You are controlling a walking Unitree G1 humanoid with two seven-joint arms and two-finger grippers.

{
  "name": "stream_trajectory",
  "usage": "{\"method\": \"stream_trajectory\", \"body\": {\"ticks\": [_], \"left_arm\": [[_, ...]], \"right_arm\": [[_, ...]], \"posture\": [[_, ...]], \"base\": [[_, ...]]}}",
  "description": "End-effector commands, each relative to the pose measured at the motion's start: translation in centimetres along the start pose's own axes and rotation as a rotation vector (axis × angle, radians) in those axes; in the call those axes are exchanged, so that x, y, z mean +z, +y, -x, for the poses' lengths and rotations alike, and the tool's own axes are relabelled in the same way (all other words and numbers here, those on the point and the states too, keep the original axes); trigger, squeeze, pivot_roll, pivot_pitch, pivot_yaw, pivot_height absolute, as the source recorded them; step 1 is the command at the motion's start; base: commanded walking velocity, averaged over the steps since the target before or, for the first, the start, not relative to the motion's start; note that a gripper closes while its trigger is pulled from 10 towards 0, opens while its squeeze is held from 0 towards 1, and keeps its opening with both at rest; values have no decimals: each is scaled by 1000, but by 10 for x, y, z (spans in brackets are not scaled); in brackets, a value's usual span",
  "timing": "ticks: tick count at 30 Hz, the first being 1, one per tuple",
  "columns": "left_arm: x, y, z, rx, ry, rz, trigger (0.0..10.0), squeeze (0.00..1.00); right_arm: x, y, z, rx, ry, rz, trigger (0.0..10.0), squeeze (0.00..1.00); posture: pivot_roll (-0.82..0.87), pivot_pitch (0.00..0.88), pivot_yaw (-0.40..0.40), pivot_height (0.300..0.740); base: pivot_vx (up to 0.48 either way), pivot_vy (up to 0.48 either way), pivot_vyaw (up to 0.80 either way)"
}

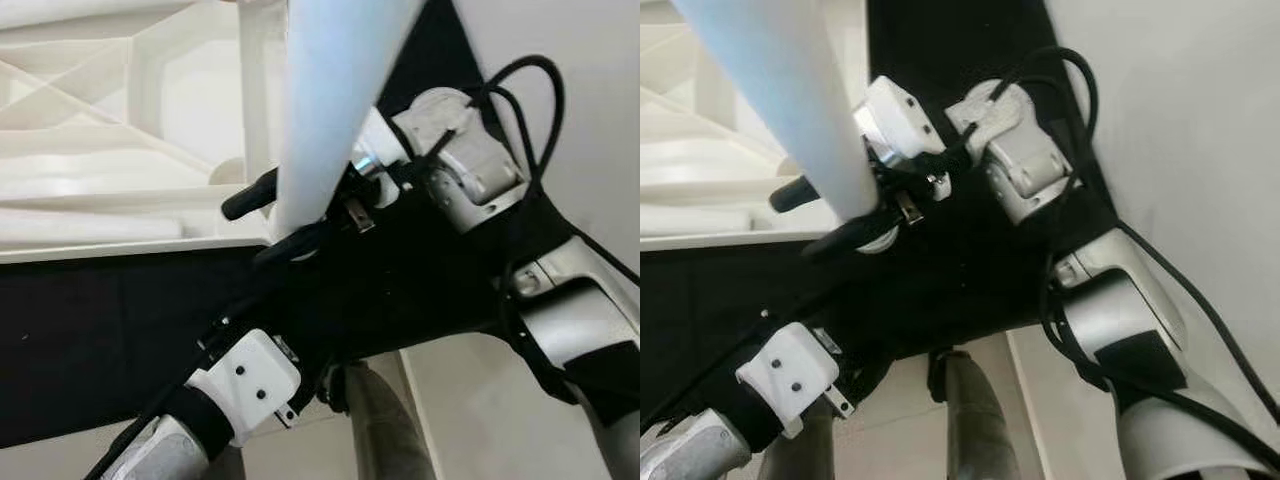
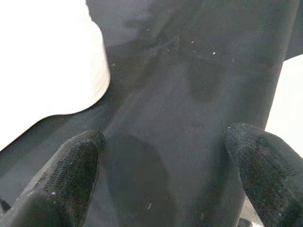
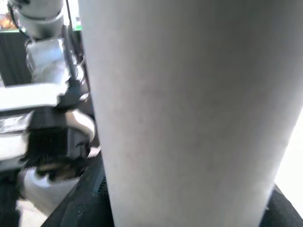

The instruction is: Building children table

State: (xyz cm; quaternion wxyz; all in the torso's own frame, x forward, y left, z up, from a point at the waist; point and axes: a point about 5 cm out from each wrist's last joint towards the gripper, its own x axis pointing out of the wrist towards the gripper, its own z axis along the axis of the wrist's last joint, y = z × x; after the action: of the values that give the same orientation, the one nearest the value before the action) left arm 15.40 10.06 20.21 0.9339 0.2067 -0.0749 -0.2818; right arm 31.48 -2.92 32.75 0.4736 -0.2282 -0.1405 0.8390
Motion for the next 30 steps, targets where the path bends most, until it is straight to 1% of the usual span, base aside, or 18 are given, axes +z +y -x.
{"method": "stream_trajectory", "body": {"ticks": [1, 6, 7, 9, 14, 18, 19, 20, 21, 22, 23, 24, 25, 26, 27, 28, 29, 30], "left_arm": [[-1, -7, 3, -16, 18, 23, 10000, 0], [-1, -7, 3, -12, 19, 25, 10000, 0], [-1, -7, 3, -9, 20, 26, 10000, 0], [-2, -7, 3, -8, 20, 26, 10000, 0], [-2, -6, 3, -6, 23, 25, 10000, 0], [-2, -7, 3, -2, 22, 24, 10000, 0], [-2, -7, 3, -2, 22, 24, 10000, 0], [-3, -8, 2, -2, 22, 25, 10000, 0], [-3, -9, 3, 0, 22, 25, 10000, 0], [-3, -9, 3, 0, 22, 25, 10000, 0], [-3, -10, 3, 2, 22, 25, 10000, 0], [-2, -9, 3, 8, 22, 21, 10000, 0], [-2, -9, 3, 8, 22, 21, 10000, 0], [-2, -6, 3, 23, 26, 16, 10000, 0], [-2, -3, 3, 33, 27, 12, 10000, 0], [-2, -3, 3, 33, 27, 12, 10000, 0], [-3, -1, 3, 36, 27, 8, 10000, 0], [-3, 0, 3, 33, 27, 4, 10000, 0]], "right_arm": [[-35, 3, -4, -31, 16, -177, 10000, 0], [-34, -6, -4, -94, -41, -194, 10000, 0], [-35, -9, -3, -166, -76, -223, 10000, 0], [-36, -9, -2, -188, -78, -233, 10000, 0], [-45, -6, 2, -296, -35, -236, 10000, 0], [-57, -2, 5, -420, 30, -274, 10000, 0], [-57, -2, 5, -420, 30, -274, 10000, 0], [-70, 1, 8, -589, 115, -328, 10000, 0], [-81, 2, 15, -1012, 174, -399, 10000, 0], [-81, 2, 15, -1012, 174, -399, 10000, 0], [-90, 11, 28, -1339, 237, -460, 10000, 0], [-95, 39, 24, -1448, 276, -505, 10000, 0], [-95, 39, 24, -1448, 276, -505, 10000, 0], [-99, 67, 8, -1477, 293, -579, 10000, 0], [-97, 84, -15, -1445, 283, -599, 10000, 0], [-97, 84, -15, -1445, 283, -599, 10000, 0], [-93, 89, -30, -1429, 257, -603, 10000, 0], [-91, 86, -38, -1431, 242, -595, 10000, 0]], "posture": [[94, 597, -133, 740], [91, 598, -137, 740], [88, 599, -139, 740], [88, 599, -139, 740], [85, 597, -139, 740], [68, 590, -158, 740], [68, 590, -158, 740], [54, 586, -181, 740], [55, 583, -193, 740], [55, 583, -193, 740], [55, 583, -193, 740], [85, 581, -193, 740], [85, 581, -193, 740], [99, 587, -172, 740], [91, 578, -164, 740], [91, 578, -164, 740], [97, 568, -155, 740], [100, 562, -151, 740]], "base": [[0, 0, 0], [0, 0, 0], [0, 0, 0], [0, 0, 0], [0, 0, 0], [0, 0, 0], [0, 0, 0], [0, 0, 0], [0, 0, 0], [0, 0, 0], [0, 0, 0], [0, 0, 0], [0, 0, 0], [0, 0, 0], [0, 0, 0], [0, 0, 0], [0, 0, 0], [0, 0, 0]]}}
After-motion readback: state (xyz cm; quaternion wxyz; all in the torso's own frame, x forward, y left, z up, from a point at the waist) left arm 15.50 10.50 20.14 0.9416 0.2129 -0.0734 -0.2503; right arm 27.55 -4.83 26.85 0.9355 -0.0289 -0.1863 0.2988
